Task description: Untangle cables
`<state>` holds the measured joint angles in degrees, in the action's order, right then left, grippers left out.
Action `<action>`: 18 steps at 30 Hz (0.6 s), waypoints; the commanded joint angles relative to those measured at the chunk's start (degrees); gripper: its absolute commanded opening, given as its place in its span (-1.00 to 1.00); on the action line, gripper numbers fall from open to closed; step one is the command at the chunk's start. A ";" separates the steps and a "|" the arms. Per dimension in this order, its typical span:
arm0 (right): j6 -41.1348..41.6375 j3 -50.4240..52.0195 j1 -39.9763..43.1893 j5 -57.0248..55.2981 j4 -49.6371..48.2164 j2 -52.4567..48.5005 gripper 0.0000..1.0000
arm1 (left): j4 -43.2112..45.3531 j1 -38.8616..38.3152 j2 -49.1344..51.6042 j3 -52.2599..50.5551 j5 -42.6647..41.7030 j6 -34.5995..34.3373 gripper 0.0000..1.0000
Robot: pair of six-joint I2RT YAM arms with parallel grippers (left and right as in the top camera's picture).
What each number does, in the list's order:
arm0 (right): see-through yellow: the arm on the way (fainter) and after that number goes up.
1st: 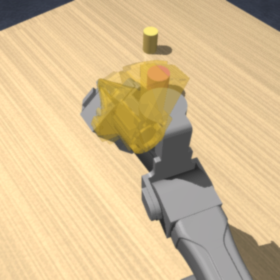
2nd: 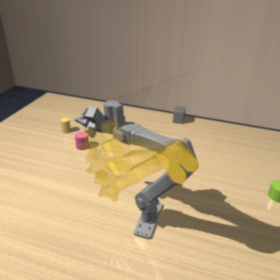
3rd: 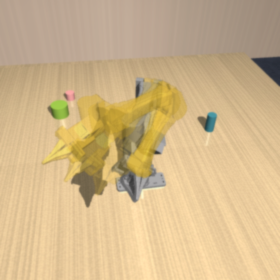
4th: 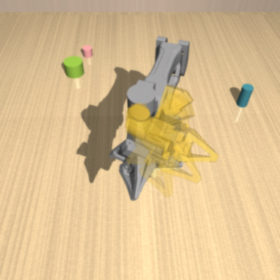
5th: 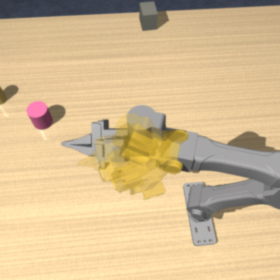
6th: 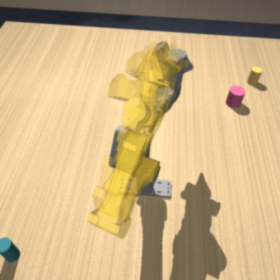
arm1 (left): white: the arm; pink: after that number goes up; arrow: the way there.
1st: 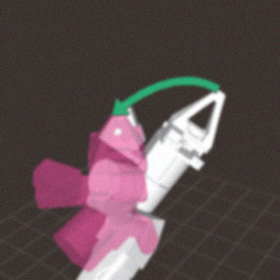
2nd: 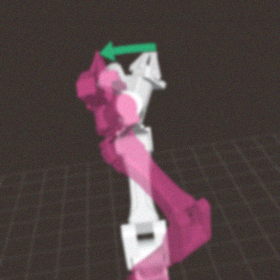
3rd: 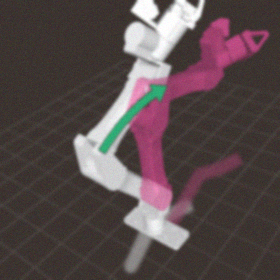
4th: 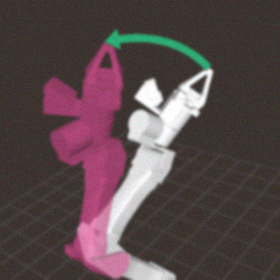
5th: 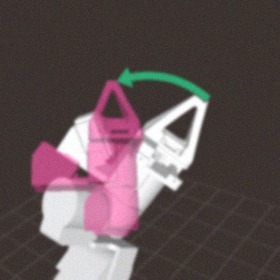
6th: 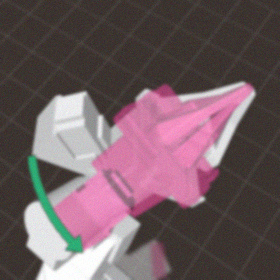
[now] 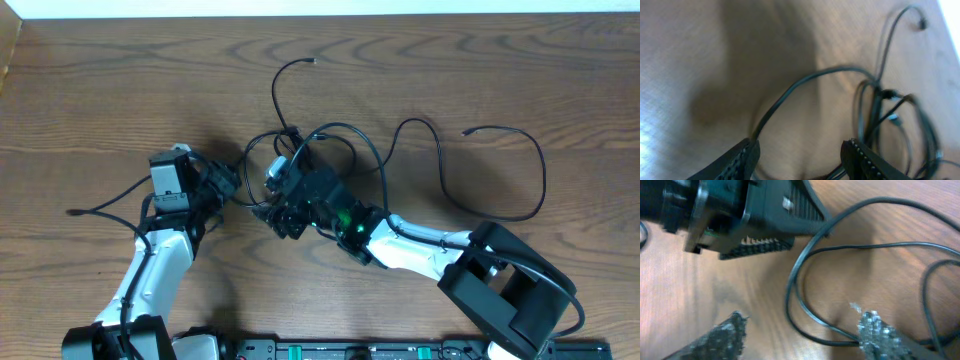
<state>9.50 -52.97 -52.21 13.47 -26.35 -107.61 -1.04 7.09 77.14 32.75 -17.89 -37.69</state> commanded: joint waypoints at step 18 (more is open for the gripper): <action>-0.39 -0.15 -3.15 -5.44 -7.58 -3.15 0.49 | -6.23 0.17 1.57 0.46 13.20 7.69 0.14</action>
<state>9.45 -52.90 -55.16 9.37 -31.64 -109.51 -6.72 7.07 77.28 32.75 -5.63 -31.40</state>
